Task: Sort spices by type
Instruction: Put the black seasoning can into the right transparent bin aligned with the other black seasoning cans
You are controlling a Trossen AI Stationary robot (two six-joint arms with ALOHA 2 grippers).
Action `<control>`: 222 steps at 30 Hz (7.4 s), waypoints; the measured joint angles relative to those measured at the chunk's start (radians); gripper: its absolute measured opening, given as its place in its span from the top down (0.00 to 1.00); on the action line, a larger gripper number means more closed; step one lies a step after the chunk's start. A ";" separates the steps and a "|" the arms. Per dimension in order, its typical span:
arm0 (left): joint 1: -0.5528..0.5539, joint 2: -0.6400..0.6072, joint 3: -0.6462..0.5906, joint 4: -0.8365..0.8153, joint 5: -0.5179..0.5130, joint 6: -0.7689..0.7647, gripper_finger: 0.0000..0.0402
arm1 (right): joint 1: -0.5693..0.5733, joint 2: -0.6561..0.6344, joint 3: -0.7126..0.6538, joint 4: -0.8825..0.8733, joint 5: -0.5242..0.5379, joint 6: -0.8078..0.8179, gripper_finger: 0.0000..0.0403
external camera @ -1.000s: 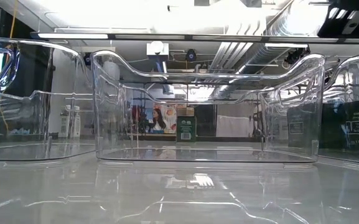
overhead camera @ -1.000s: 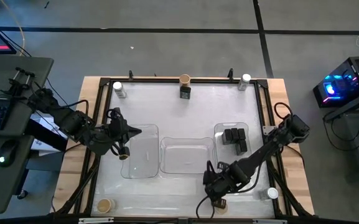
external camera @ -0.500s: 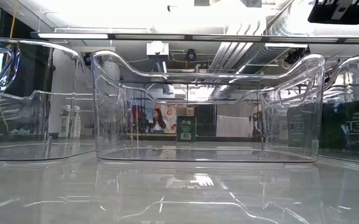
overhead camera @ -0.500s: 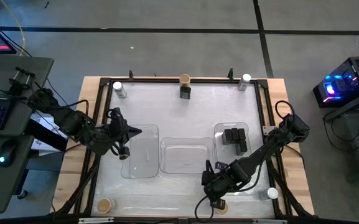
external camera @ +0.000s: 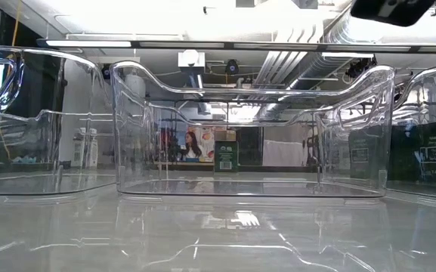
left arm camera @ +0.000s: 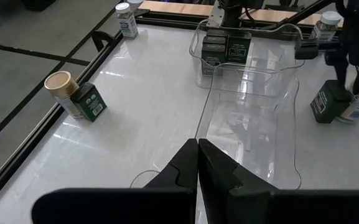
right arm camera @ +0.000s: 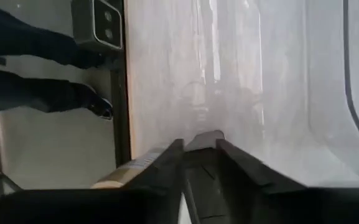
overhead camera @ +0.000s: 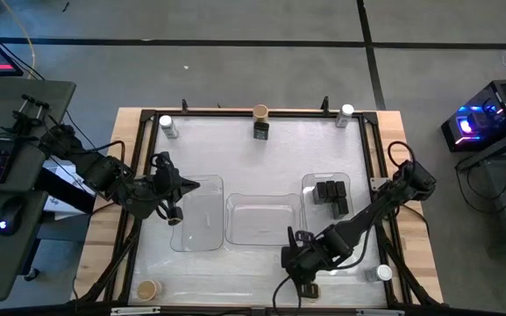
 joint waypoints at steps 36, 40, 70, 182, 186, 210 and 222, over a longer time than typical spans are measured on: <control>0.000 0.000 0.000 -0.008 -0.006 0.016 1.00 | -0.008 0.091 0.000 -0.082 -0.050 -0.087 0.34; 0.000 0.000 0.000 -0.008 -0.006 0.019 1.00 | -0.008 0.091 0.000 -0.081 -0.050 -0.097 0.43; 0.000 -0.003 0.000 -0.006 -0.006 0.049 1.00 | -0.052 -0.079 0.374 -0.754 0.175 0.094 0.69; 0.078 -0.006 0.001 -0.006 0.000 0.000 1.00 | -0.403 -0.272 -0.369 -0.407 0.076 0.663 1.00; 0.078 -0.006 0.001 -0.005 0.002 -0.006 1.00 | -0.387 -0.277 -0.290 -0.407 0.127 0.648 1.00; 0.352 -0.065 0.001 0.089 0.270 0.345 1.00 | -0.859 -0.172 -0.019 0.173 0.135 -0.050 0.80; 0.824 0.120 0.000 0.353 0.742 0.466 1.00 | -1.162 0.068 0.034 0.320 -0.129 -0.290 0.52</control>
